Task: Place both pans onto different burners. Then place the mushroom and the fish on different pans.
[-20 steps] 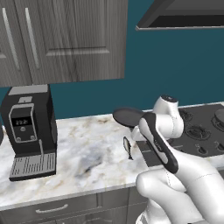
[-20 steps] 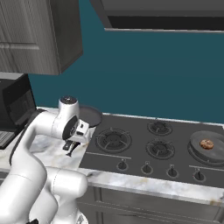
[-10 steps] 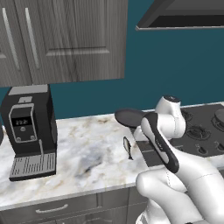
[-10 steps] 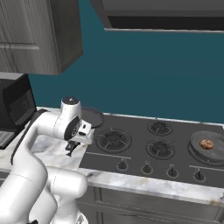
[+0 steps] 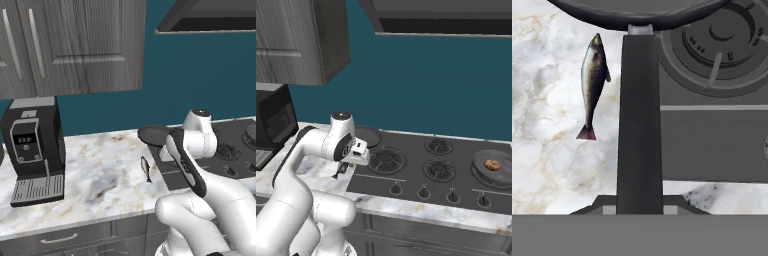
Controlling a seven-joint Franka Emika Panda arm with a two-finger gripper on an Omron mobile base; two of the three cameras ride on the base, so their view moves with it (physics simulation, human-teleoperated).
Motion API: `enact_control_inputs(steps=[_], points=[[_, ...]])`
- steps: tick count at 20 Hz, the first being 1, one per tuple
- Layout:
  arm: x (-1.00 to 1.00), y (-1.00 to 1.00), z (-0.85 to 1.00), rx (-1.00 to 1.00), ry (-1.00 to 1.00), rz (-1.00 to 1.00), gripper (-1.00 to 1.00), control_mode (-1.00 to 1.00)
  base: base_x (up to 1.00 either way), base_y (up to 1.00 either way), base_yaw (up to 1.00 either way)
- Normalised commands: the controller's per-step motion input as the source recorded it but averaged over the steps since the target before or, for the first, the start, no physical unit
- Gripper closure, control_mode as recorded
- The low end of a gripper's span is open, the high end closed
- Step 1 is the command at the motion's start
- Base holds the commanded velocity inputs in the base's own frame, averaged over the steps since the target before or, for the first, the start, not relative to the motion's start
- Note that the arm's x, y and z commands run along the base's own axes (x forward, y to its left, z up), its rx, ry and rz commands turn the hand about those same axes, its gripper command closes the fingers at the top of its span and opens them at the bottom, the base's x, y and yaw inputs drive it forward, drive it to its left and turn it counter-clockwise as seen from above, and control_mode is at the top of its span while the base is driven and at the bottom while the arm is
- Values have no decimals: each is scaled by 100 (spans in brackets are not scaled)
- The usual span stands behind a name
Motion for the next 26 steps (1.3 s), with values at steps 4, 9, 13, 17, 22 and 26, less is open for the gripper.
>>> enact_control_inputs(steps=[4,9,13,17,22,26], points=[[-1,-34,0,-5,0,0,100,-100,0,0,0],[-3,-35,-4,-5,0,0,100,-100,0,0,0],[-4,-29,-9,-5,0,0,100,-100,0,0,0],[-3,-25,-12,-6,0,0,100,-100,0,0,0],[-1,-18,-16,-6,0,0,100,-100,0,0,0],[0,-8,-18,-7,0,0,100,-100,0,0,0]])
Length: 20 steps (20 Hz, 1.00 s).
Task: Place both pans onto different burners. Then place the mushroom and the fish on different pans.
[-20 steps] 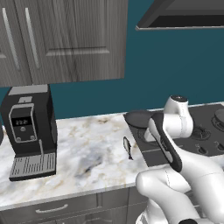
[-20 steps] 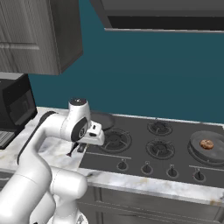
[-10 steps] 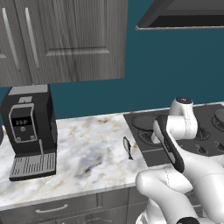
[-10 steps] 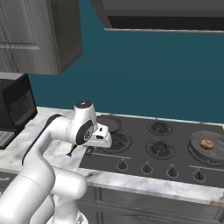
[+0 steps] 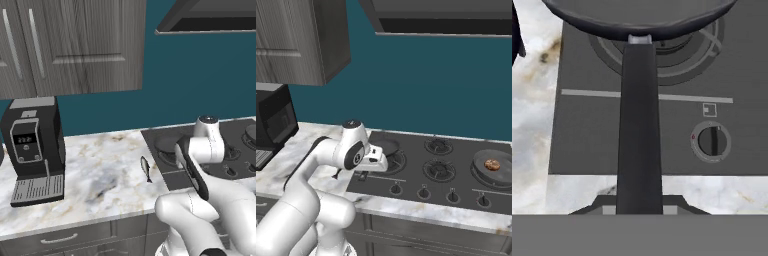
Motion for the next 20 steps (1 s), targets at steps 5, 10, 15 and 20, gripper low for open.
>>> enact_control_inputs(steps=[5,10,15,20], points=[[0,-9,-25,-7,0,0,100,-100,0,0,0],[0,-26,-9,-3,0,0,100,-100,0,0,0],[0,-23,-10,0,0,-1,100,-100,0,0,0],[3,-6,-12,0,0,-4,100,-100,0,0,0]])
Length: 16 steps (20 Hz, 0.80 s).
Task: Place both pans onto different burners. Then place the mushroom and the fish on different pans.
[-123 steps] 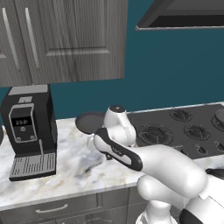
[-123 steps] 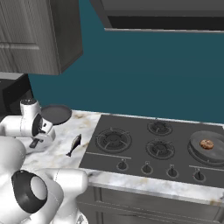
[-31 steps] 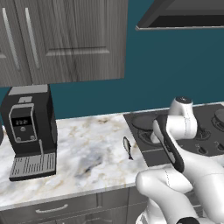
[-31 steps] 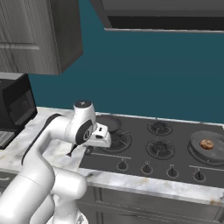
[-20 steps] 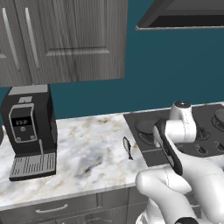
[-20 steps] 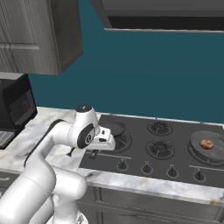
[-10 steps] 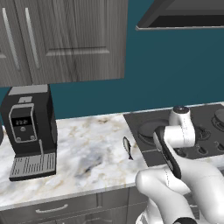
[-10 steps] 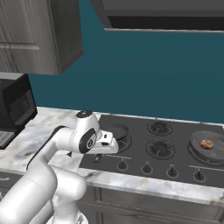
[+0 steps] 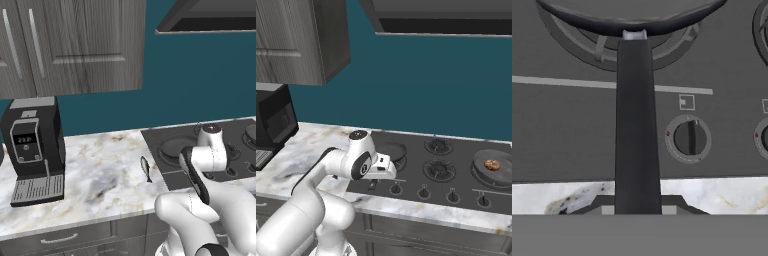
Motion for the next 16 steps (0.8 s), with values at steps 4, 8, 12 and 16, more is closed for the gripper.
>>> enact_control_inputs(steps=[4,8,12,16], points=[[0,-9,-1,2,0,-2,100,-100,0,0,0],[0,-1,0,1,2,0,100,-100,0,0,0],[0,0,-1,0,2,0,100,-100,0,0,0],[0,0,0,0,3,0,100,-100,0,0,0]])
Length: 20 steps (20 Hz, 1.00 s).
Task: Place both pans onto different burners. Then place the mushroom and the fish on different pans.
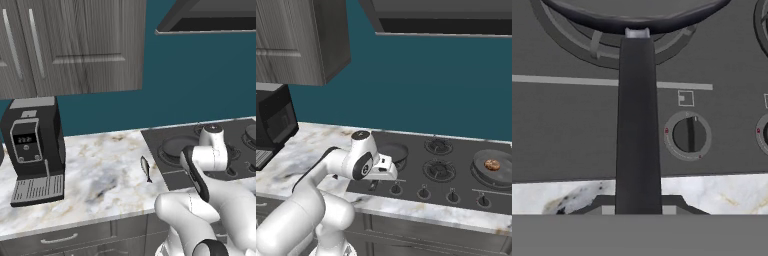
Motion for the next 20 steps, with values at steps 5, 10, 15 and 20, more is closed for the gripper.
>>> enact_control_inputs(steps=[5,10,15,20], points=[[0,0,0,0,2,0,100,-100,0,0,0],[0,0,0,0,1,0,100,-100,0,0,0],[6,0,0,0,0,0,100,-100,0,0,0],[18,0,0,0,0,0,-100,-100,0,0,0]])
